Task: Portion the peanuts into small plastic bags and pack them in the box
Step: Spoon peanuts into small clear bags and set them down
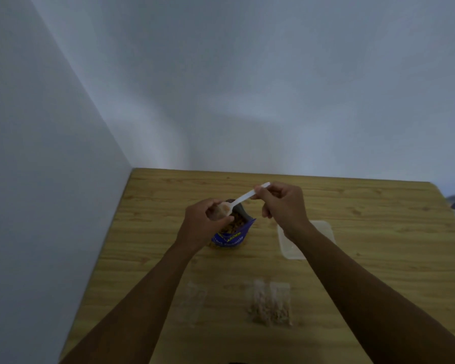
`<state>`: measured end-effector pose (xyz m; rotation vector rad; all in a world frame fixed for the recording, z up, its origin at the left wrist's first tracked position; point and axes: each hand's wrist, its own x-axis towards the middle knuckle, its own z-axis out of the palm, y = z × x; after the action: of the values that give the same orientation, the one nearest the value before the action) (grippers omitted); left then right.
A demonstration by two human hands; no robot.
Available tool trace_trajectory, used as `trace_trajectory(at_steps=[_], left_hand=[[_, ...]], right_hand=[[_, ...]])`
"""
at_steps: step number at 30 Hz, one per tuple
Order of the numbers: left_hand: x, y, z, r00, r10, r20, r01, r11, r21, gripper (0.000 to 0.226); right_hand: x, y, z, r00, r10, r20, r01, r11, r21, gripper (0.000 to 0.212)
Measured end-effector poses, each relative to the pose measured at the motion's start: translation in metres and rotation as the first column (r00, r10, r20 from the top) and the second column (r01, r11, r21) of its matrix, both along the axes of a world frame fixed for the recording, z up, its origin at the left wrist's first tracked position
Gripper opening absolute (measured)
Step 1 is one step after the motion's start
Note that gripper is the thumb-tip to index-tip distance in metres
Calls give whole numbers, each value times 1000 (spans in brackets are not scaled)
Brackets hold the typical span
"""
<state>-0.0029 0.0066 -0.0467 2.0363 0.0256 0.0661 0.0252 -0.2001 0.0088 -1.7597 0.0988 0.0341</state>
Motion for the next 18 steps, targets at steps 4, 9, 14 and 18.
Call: trace_trajectory(at_steps=[4, 9, 14, 18], left_hand=[[2, -5, 4, 1000, -8, -7, 8, 999, -48, 41], [1, -6, 2, 999, 34, 31, -32, 999, -35, 37], [-3, 3, -4, 997, 64, 37, -64, 998, -3, 31], [-7, 16, -8, 996, 81, 24, -82, 997, 15, 39]], right_hand=[[0, 11, 11, 954, 243, 174, -198, 950, -240, 9], [3, 9, 26, 887, 356, 295, -257, 910, -326, 9], [8, 0, 22, 920, 168, 355, -119, 981, -155, 11], [8, -7, -6, 941, 28, 338, 61, 966, -251, 11]])
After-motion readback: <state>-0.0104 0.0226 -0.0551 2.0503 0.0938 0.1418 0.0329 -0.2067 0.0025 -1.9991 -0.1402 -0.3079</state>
